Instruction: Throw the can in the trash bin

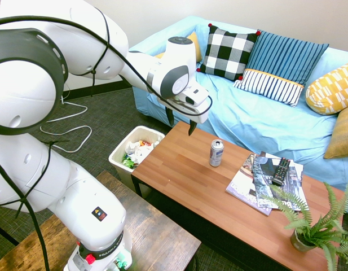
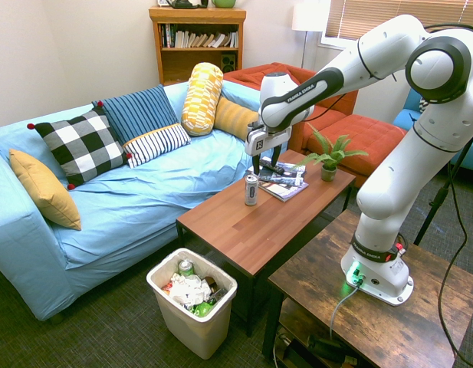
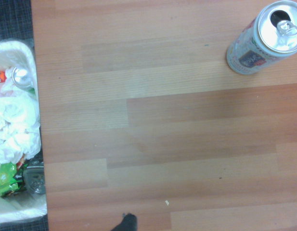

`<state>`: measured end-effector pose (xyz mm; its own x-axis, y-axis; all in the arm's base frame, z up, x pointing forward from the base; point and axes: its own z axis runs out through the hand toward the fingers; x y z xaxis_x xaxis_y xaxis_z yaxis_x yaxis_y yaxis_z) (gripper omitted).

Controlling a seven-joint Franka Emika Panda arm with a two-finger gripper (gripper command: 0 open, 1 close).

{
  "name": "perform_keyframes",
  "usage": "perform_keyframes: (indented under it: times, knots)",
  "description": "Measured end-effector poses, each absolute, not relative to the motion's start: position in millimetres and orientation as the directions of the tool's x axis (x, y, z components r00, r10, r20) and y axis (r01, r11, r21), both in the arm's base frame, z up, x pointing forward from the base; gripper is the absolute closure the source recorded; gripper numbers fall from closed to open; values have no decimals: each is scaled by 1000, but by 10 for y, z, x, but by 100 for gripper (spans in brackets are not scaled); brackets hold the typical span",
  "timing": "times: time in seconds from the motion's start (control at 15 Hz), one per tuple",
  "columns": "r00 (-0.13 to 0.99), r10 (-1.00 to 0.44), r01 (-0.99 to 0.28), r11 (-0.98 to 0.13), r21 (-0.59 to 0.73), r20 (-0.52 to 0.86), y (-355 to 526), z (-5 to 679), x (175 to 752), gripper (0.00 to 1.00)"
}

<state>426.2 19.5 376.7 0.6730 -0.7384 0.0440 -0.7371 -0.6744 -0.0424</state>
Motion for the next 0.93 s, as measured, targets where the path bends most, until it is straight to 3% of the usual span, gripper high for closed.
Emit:
perform_keyframes:
  times: [0.27, 0.6, 0.93]
  knots:
    - [649, -757, -758, -652, -22, 79, 164, 3766, 4381, 0]
    - [508, -845, -852, -522, -46, 168, -145, 3642, 4979, 0]
    - [403, -902, -910, -412, -33, 158, -386, 3184, 5584, 0]
